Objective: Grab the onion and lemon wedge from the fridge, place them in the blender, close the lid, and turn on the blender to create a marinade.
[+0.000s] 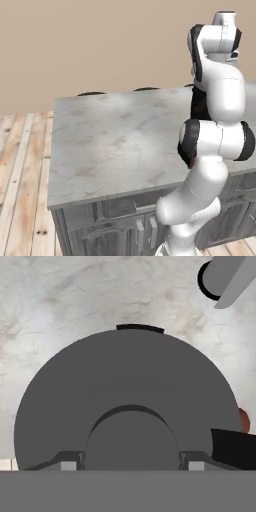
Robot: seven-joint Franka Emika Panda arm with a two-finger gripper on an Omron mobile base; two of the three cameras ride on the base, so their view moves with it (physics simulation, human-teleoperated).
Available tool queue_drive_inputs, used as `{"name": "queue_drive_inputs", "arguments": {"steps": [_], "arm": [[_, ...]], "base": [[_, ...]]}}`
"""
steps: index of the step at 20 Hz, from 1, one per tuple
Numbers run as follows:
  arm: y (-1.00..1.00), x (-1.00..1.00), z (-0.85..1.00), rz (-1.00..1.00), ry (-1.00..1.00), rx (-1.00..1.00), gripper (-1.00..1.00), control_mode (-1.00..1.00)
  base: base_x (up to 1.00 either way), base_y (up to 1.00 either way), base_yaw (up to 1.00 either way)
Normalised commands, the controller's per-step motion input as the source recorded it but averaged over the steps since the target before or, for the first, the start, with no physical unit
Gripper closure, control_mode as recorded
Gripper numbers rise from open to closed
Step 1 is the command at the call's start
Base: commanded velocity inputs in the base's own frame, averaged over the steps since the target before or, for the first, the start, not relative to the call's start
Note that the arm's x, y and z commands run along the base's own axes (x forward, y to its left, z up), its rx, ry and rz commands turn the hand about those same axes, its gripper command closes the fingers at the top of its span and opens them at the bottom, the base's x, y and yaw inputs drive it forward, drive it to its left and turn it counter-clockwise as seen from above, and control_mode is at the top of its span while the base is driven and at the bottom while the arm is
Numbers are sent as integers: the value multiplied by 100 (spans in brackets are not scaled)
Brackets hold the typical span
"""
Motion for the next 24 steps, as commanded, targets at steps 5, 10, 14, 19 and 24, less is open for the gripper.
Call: {"name": "queue_drive_inputs", "arguments": {"steps": [5, 10, 14, 19, 24], "arm": [[0, -29, -2, 0, 5, 0, 100, -100], [0, 0, 0, 0, 18, 0, 100, -100], [6, 3, 0, 0, 19, 0, 100, -100], [0, -7, -4, 0, 5, 0, 100, -100], [0, -17, -24, 0, 0, 0, 100, -100]], "base": [[0, 0, 0], [0, 0, 0], [0, 0, 0], [0, 0, 0], [0, 0, 0]]}}
